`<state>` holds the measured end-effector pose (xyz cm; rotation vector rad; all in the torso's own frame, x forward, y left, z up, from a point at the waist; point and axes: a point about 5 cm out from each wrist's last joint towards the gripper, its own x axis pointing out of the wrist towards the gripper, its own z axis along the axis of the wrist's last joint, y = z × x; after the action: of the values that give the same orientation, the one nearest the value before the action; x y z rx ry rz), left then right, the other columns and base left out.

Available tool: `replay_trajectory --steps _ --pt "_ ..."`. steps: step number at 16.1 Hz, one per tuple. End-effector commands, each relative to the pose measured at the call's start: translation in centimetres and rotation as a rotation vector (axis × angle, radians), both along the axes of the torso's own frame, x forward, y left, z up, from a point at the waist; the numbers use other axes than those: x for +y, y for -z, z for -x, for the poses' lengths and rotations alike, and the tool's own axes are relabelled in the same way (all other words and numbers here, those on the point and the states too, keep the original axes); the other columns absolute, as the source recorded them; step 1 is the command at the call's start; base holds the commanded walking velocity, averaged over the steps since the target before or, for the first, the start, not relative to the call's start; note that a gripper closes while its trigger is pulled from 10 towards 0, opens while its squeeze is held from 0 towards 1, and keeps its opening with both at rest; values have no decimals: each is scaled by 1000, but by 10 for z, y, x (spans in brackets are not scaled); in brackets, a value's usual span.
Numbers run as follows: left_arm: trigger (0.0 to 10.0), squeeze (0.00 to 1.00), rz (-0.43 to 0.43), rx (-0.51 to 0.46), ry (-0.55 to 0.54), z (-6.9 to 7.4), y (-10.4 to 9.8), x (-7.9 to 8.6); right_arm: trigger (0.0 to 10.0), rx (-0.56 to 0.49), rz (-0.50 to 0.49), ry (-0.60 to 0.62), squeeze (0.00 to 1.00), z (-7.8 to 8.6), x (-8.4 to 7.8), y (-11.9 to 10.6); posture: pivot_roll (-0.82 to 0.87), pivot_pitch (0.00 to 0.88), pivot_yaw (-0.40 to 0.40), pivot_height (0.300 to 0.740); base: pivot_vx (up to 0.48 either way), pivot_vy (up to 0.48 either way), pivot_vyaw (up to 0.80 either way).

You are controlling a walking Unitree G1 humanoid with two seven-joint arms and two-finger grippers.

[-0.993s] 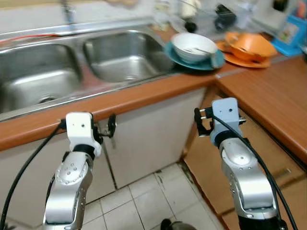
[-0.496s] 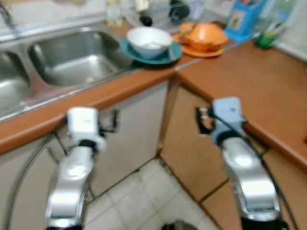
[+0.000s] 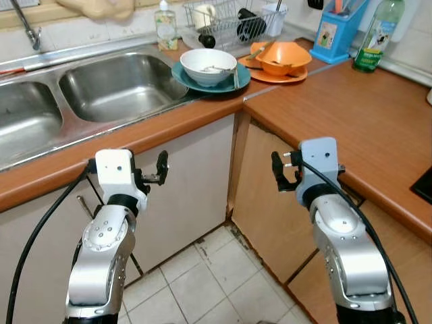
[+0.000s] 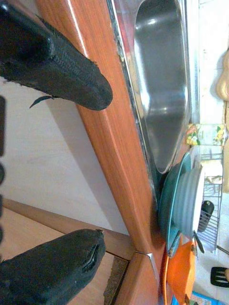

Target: Kitchen organization

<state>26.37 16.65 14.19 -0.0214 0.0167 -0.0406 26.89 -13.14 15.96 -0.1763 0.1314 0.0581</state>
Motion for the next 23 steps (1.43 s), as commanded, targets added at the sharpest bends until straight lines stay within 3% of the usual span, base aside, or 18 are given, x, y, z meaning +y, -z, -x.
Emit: replay_trajectory --steps 1,5,11,23 --pt "10000 0 4 -21 13 -1 -7 -2 10000 -59 -1 -11 0 -1 2 -12 -16 0 17 740 0 0 0" --pt "10000 0 24 -20 5 -3 -9 -2 10000 -82 77 -22 0 -3 3 -16 -25 0 19 740 0 0 0" --pt "10000 0 22 -22 21 -5 -12 -3 10000 -92 49 -32 0 -3 4 -17 -27 0 24 740 0 0 0" --pt "10000 0 4 -30 47 -6 -13 -4 10000 -120 72 -69 0 -3 7 -20 -28 0 26 740 285 0 67"
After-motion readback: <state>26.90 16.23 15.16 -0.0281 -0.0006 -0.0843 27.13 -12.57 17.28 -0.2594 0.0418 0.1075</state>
